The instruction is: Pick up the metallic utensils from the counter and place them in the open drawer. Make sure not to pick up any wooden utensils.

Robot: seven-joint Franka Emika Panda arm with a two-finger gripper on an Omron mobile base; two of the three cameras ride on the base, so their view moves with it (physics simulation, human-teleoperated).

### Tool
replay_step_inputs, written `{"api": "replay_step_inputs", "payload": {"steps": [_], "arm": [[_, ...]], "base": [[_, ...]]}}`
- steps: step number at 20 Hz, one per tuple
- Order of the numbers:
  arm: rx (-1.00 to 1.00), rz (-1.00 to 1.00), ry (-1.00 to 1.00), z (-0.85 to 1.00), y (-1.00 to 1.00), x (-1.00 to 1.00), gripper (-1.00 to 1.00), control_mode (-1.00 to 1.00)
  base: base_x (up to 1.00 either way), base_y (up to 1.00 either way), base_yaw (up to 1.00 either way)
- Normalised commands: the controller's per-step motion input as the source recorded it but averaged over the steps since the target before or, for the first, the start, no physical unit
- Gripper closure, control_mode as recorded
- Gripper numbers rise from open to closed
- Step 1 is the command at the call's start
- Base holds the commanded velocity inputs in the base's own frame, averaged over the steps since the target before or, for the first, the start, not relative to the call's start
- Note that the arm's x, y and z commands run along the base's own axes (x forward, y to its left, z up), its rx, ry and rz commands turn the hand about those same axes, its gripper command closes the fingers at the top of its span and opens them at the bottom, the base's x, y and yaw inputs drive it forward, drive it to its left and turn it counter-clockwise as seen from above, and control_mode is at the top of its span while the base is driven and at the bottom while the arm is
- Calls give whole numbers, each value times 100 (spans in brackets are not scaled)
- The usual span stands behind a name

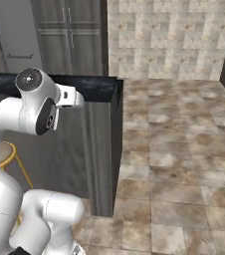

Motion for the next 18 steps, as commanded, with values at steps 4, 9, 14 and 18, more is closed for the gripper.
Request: {"api": "replay_step_inputs", "payload": {"steps": [4,9,14,18], "arm": [[0,0,0,0,0,0,100,100],[0,0,0,0,0,0,100,100],[0,0,0,0,0,0,100,100],[0,0,0,0,0,0,100,100]], "base": [[1,-100,2],[1,-100,2],[4,-100,3],[20,-92,39]]}}
